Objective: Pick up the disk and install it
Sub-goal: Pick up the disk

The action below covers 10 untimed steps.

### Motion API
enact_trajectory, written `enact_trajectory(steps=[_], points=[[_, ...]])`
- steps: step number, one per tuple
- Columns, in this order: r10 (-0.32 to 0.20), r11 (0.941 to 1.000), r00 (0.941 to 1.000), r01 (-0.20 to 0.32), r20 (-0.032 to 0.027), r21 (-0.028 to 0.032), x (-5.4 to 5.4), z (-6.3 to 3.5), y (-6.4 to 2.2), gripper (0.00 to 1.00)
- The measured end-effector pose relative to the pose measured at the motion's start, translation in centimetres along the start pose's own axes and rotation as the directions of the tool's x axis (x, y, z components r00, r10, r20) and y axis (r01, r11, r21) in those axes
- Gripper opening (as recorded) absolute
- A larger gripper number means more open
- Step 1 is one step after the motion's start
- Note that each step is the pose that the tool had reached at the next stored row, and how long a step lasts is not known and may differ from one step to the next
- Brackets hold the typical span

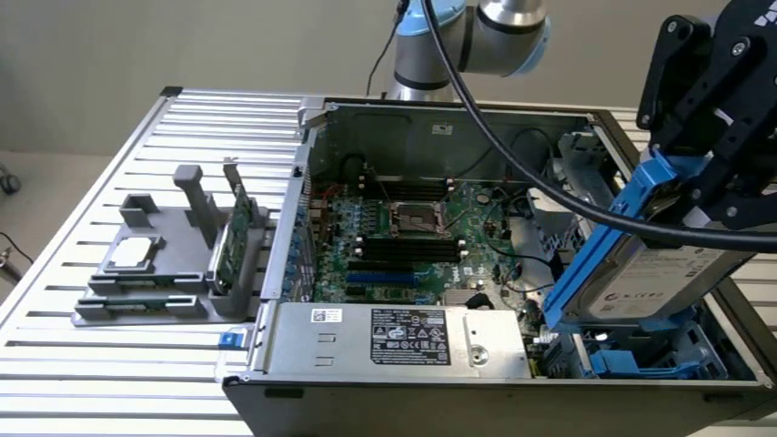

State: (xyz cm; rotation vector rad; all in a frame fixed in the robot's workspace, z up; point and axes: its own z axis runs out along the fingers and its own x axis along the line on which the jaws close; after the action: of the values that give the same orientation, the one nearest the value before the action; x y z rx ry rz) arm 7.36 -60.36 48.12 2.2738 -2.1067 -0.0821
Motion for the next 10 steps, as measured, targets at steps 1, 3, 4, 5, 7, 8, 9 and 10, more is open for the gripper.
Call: enact_trajectory(steps=[1,3,4,5,7,8,9,10], points=[[0.000,1.0000,1.0000,0.000,0.0044,0.0003,0.1,0.01,-0.25,0.33],[-0.001,1.0000,0.9999,0.001,0.0155,0.0013,0.3,0.03,-0.82,0.33],[-0.001,1.0000,0.9998,0.001,0.0203,0.0016,0.4,0.05,-1.16,0.33],[-0.002,1.0000,0.9997,0.002,0.0241,0.0019,0.4,0.08,-1.49,0.33],[-0.002,1.0000,0.9995,0.002,0.0302,0.0023,0.5,0.22,-2.14,0.33],[-0.002,1.0000,0.9995,0.002,0.0320,0.0024,0.6,0.32,-2.47,0.33],[-0.002,1.0000,0.9995,0.002,0.0329,0.0025,0.6,0.46,-2.79,0.33],[-0.002,1.0000,0.9994,0.002,0.0332,0.0026,0.6,0.63,-3.10,0.33]])
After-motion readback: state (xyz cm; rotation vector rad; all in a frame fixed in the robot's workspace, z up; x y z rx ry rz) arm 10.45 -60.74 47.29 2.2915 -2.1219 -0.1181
